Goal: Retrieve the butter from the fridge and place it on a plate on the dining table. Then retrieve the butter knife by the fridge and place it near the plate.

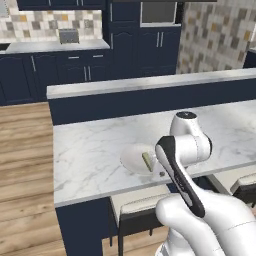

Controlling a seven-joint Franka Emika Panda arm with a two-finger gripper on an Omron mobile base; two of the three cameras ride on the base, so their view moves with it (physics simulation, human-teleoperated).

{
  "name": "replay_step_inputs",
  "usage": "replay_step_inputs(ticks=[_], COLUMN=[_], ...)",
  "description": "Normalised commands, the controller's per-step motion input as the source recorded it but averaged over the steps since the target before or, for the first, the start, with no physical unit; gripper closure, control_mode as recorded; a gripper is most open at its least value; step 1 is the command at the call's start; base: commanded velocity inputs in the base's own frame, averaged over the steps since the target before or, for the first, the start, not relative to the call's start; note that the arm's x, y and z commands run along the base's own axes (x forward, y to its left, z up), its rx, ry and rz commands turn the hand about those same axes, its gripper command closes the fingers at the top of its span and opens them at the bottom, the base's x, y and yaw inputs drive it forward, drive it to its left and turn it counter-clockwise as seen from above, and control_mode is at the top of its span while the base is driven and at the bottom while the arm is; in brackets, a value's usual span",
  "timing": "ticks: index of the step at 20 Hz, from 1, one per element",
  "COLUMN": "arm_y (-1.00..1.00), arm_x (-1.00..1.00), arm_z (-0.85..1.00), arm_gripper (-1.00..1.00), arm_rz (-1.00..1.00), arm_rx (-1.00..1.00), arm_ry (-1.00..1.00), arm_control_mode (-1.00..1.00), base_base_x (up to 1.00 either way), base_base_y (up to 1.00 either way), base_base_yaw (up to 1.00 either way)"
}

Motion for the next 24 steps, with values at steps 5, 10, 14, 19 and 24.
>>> replay_step_inputs(ticks=[5, 10, 14, 19, 24], arm_y=[0.02, 0.28, 0.26, 0.0, 0.0], arm_x=[-0.06, -0.24, -0.08, 0.0, 0.0], arm_z=[-0.01, -0.04, -0.01, 0.0, 0.0], arm_gripper=[-1.0, -1.0, -1.0, -1.0, -1.0], arm_rz=[0.0, 0.0, 0.0, 0.0, 0.0], arm_rx=[0.0, 0.0, 0.0, 0.0, 0.0], arm_ry=[0.0, 0.0, 0.0, 0.0, 0.0], arm_control_mode=[-1.0, -1.0, -1.0, 1.0, 1.0], base_base_x=[0.0, 0.0, 0.0, -0.3, -0.08], base_base_y=[0.0, 0.0, 0.0, 0.9, 1.0], base_base_yaw=[0.0, 0.0, 0.0, 0.0, -0.06])
